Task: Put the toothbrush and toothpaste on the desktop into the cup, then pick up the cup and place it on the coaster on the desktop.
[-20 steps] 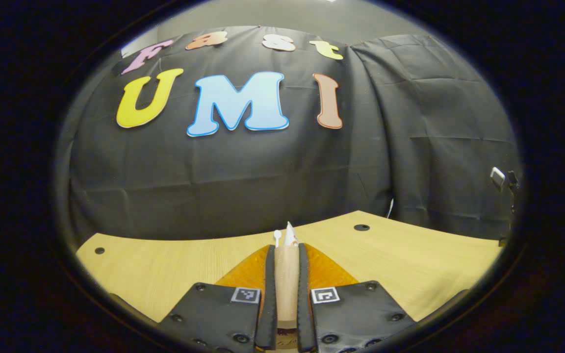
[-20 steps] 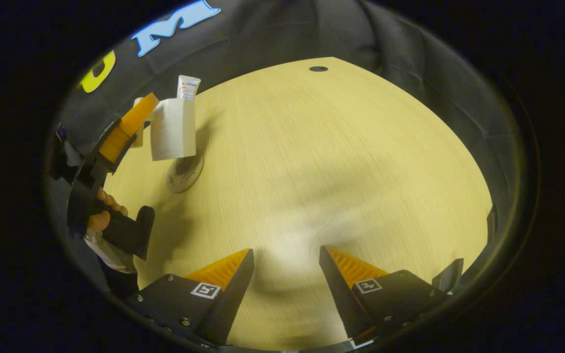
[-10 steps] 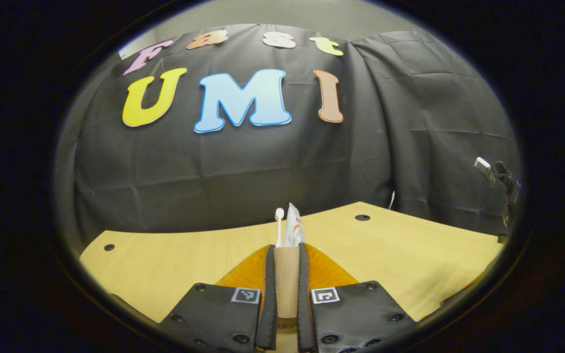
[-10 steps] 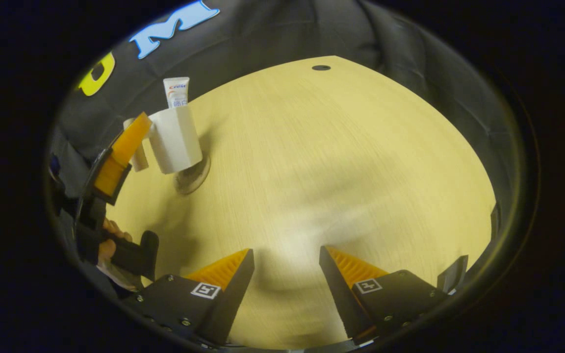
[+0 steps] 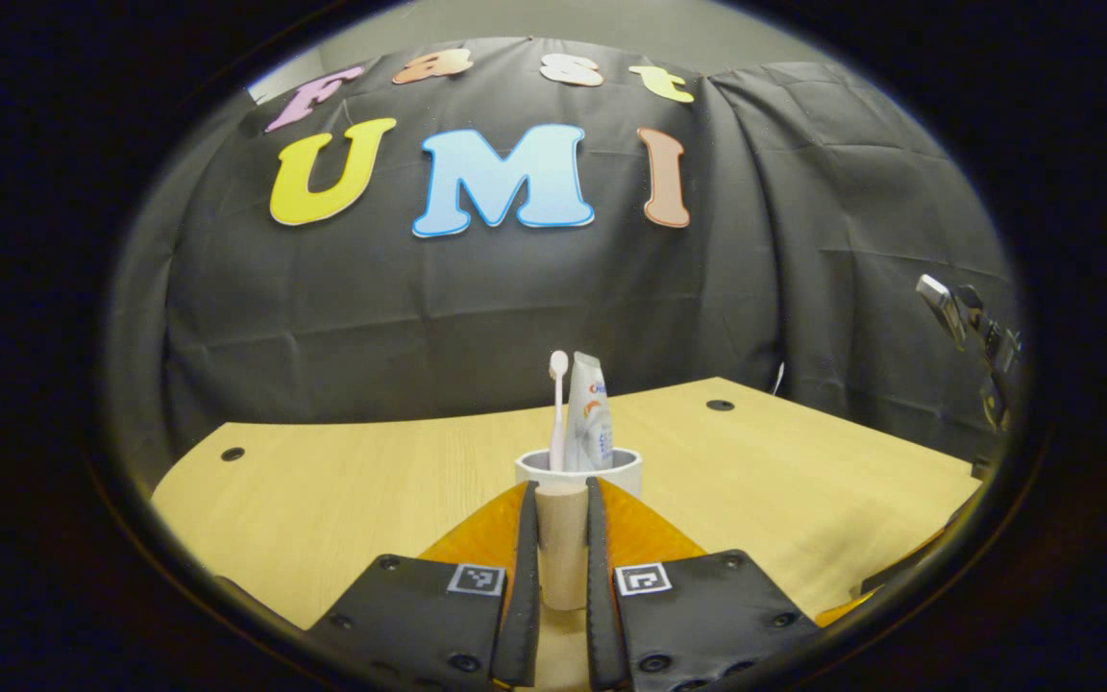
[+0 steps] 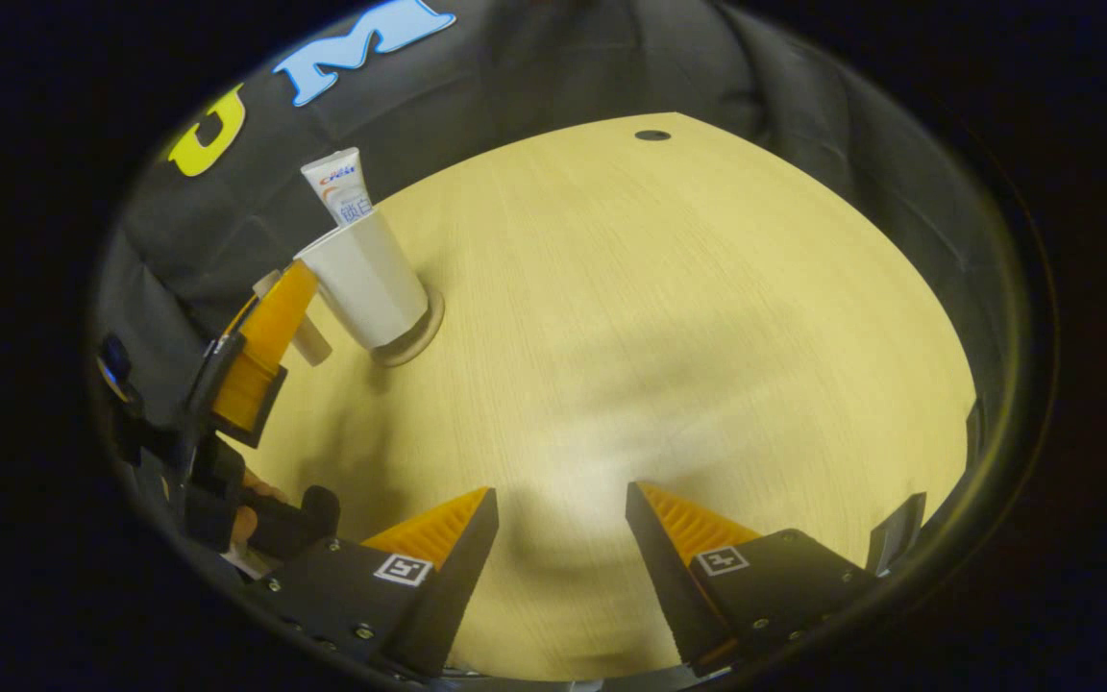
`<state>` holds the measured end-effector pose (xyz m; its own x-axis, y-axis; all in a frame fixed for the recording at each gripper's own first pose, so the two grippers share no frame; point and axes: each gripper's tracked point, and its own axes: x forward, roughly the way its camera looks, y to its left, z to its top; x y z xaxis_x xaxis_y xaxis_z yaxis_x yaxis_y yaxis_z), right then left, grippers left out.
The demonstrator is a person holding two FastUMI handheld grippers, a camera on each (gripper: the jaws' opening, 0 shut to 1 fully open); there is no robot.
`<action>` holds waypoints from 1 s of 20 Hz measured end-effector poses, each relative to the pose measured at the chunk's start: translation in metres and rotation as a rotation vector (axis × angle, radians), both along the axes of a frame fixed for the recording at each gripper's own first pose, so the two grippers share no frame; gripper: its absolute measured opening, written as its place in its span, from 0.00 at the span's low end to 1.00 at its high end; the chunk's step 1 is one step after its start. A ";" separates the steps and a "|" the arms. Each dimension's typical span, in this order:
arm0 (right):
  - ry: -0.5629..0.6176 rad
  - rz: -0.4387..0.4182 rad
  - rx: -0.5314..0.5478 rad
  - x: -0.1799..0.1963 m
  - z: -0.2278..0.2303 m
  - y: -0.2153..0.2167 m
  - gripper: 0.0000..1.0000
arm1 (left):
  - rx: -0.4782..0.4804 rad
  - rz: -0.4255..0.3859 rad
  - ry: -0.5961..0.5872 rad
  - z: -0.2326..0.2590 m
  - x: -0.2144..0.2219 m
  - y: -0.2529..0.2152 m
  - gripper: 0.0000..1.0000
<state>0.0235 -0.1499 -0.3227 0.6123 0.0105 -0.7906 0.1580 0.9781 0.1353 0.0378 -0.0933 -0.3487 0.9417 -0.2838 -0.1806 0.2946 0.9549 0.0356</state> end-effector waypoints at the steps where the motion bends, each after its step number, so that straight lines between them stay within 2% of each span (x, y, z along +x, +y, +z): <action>1: -0.003 0.003 0.002 0.001 0.002 -0.001 0.83 | 0.000 0.009 0.010 -0.003 -0.003 0.002 0.30; 2: -0.006 0.005 0.004 0.003 0.005 -0.001 0.83 | 0.000 0.014 0.015 -0.004 -0.007 0.006 0.30; 3: -0.008 0.008 0.005 0.005 0.009 -0.002 0.83 | -0.002 0.013 0.014 -0.003 -0.011 0.005 0.37; 5: -0.015 0.013 0.009 0.007 0.014 -0.002 0.83 | 0.009 0.007 0.013 -0.002 -0.018 0.006 0.27; 6: -0.020 0.015 0.012 0.009 0.020 -0.002 0.83 | 0.019 0.003 0.009 0.000 -0.021 0.006 0.37; 8: -0.030 0.025 0.010 0.015 0.025 -0.001 0.83 | 0.021 0.000 0.006 0.002 -0.026 0.007 0.37; 12: -0.046 0.044 0.003 0.023 0.030 0.007 0.84 | 0.010 0.018 0.016 0.006 -0.030 0.013 0.29; 13: -0.048 0.046 0.003 0.023 0.031 0.008 0.83 | 0.011 0.026 0.011 0.010 -0.031 0.016 0.49; 14: -0.053 0.048 0.006 0.022 0.034 0.008 0.83 | 0.014 0.032 0.004 0.017 -0.032 0.020 0.58; 15: -0.058 0.049 0.008 0.022 0.039 0.009 0.83 | 0.012 0.040 -0.005 0.025 -0.032 0.024 0.50; 16: -0.068 0.048 0.010 0.023 0.045 0.009 0.83 | 0.010 0.047 -0.007 0.034 -0.033 0.028 0.49; 17: -0.086 0.048 0.012 0.024 0.053 0.012 0.84 | 0.012 0.055 -0.007 0.041 -0.034 0.032 0.43; 20: -0.163 0.062 0.003 0.038 0.086 0.023 0.83 | 0.040 0.077 -0.017 0.072 -0.035 0.045 0.44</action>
<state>0.0611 -0.1270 -0.2364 0.7302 0.0543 -0.6811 0.0728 0.9850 0.1567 0.0023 -0.0487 -0.2768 0.9636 -0.2029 -0.1742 0.2189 0.9726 0.0783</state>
